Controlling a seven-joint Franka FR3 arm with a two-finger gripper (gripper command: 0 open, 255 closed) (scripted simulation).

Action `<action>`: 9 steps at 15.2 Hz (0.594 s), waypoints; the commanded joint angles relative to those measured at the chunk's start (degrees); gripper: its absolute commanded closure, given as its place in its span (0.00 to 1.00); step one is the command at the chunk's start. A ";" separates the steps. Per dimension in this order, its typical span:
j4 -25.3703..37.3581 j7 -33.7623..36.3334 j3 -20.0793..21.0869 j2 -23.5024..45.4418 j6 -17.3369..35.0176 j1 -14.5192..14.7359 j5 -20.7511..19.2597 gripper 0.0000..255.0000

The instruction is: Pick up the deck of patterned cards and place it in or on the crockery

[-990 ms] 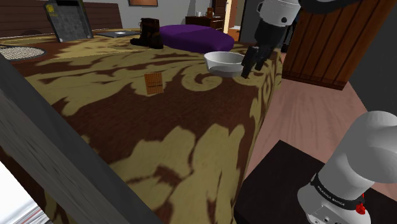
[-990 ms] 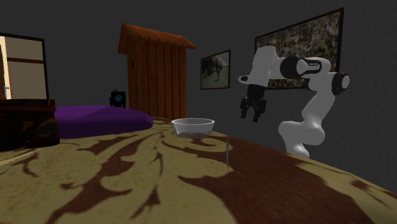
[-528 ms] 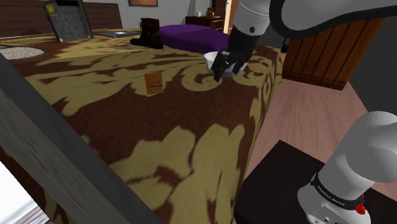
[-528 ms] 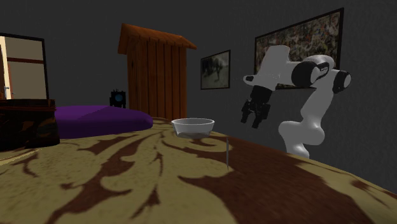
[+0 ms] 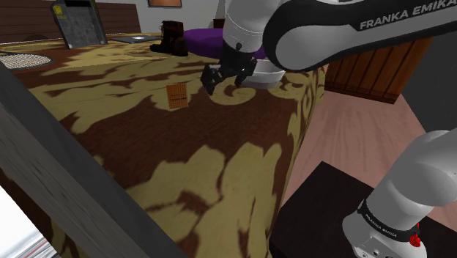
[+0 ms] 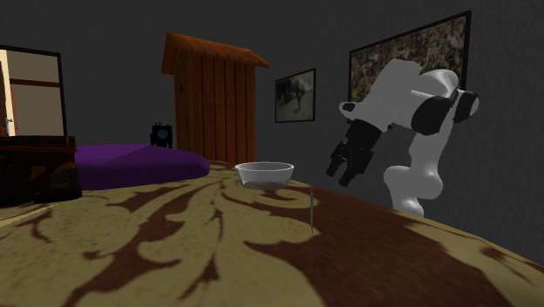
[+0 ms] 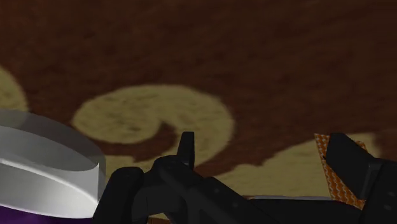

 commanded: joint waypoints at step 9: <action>22.86 35.71 25.63 27.39 -7.40 -13.72 -36.25 0.00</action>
